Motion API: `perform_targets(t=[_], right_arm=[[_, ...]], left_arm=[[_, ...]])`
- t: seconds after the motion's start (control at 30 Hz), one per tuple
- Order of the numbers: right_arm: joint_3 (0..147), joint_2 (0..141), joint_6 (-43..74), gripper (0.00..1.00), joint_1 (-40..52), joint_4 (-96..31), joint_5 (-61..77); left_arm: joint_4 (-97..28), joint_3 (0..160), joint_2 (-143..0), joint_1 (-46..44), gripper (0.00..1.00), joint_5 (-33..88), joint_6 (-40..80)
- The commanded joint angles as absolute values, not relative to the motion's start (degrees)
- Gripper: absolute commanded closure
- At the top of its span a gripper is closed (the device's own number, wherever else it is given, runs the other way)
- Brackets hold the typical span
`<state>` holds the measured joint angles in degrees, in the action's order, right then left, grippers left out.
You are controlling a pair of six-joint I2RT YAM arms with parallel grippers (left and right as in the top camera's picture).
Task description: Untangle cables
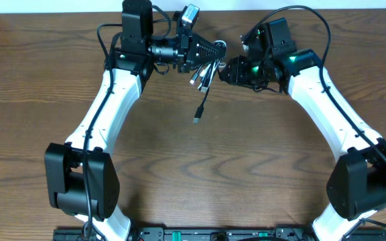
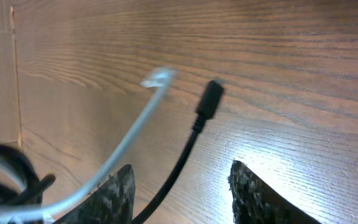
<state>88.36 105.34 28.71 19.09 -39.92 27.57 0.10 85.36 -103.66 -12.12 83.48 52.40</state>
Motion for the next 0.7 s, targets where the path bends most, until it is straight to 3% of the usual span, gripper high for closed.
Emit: perform_targets(t=[0.0,0.13,0.27,0.5,0.67], right_arm=[[88.53,104.86,29.71,0.59,17.21,-40.18,29.30],[90.94,101.75,24.43,0.56,13.43,-44.86,28.21],[93.23,97.19,20.51,0.47,11.18,-48.25,26.22],[93.21,95.26,20.53,0.43,12.99,-48.12,26.26],[93.21,98.08,23.24,0.48,15.49,-47.57,26.46]], left_arm=[[0.75,85.95,-103.74,-12.29,0.93,83.94,52.42],[-0.36,85.43,-103.77,-12.47,0.93,82.81,40.14],[-9.37,84.49,-104.05,-13.43,0.93,69.89,37.26],[-13.58,84.49,-104.18,-14.57,0.93,59.88,45.23],[-13.65,84.49,-104.18,-14.55,0.93,60.20,53.67]])
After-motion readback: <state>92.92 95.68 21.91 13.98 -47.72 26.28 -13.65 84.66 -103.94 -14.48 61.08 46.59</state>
